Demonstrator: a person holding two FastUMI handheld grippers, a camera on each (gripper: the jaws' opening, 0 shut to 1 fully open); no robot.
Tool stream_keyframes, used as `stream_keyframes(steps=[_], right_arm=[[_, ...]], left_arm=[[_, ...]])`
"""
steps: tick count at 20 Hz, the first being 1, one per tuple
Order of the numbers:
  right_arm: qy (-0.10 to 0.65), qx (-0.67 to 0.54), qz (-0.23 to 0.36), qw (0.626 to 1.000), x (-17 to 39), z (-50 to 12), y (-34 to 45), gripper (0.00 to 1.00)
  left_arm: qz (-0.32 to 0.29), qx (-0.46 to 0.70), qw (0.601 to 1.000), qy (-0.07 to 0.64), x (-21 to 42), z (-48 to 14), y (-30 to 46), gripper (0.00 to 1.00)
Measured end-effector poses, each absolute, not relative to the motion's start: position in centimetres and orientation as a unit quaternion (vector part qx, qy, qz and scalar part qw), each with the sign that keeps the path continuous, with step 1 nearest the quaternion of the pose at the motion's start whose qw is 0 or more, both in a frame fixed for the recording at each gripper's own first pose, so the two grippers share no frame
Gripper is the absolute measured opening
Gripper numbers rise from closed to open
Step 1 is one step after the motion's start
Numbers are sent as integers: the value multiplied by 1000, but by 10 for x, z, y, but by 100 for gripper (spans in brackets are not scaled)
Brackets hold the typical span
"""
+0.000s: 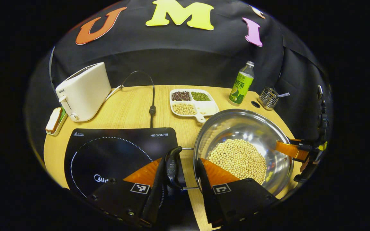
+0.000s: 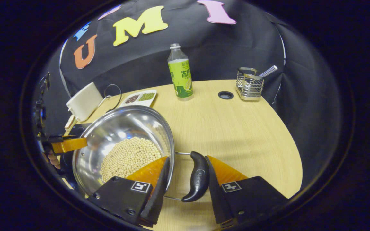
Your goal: First push the handle of the pot to place it horizontally, then grasp the pot with both hands and set it on the induction cooktop.
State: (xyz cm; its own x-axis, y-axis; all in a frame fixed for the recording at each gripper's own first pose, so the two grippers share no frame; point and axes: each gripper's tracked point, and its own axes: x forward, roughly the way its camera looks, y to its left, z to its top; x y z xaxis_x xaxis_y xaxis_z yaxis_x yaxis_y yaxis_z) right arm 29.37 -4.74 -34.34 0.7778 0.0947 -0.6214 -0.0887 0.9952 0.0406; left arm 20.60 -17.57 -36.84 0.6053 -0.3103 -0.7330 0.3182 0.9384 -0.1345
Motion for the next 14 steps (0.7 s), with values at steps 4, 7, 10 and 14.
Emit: stream_keyframes(steps=[4,7,10,14], right_arm=[[340,29,47,939,264,-332,-47,61],[335,39,53,940,241,-318,-44,60],[329,32,60,942,219,-303,-39,60],[317,19,78,945,195,-281,-28,58]], left_arm=[[-181,-9,896,406,179,-353,-173,43],[-182,-4,903,390,162,-332,-167,52],[-179,-4,906,383,144,-315,-159,52],[-173,-16,906,386,123,-298,-146,52]])
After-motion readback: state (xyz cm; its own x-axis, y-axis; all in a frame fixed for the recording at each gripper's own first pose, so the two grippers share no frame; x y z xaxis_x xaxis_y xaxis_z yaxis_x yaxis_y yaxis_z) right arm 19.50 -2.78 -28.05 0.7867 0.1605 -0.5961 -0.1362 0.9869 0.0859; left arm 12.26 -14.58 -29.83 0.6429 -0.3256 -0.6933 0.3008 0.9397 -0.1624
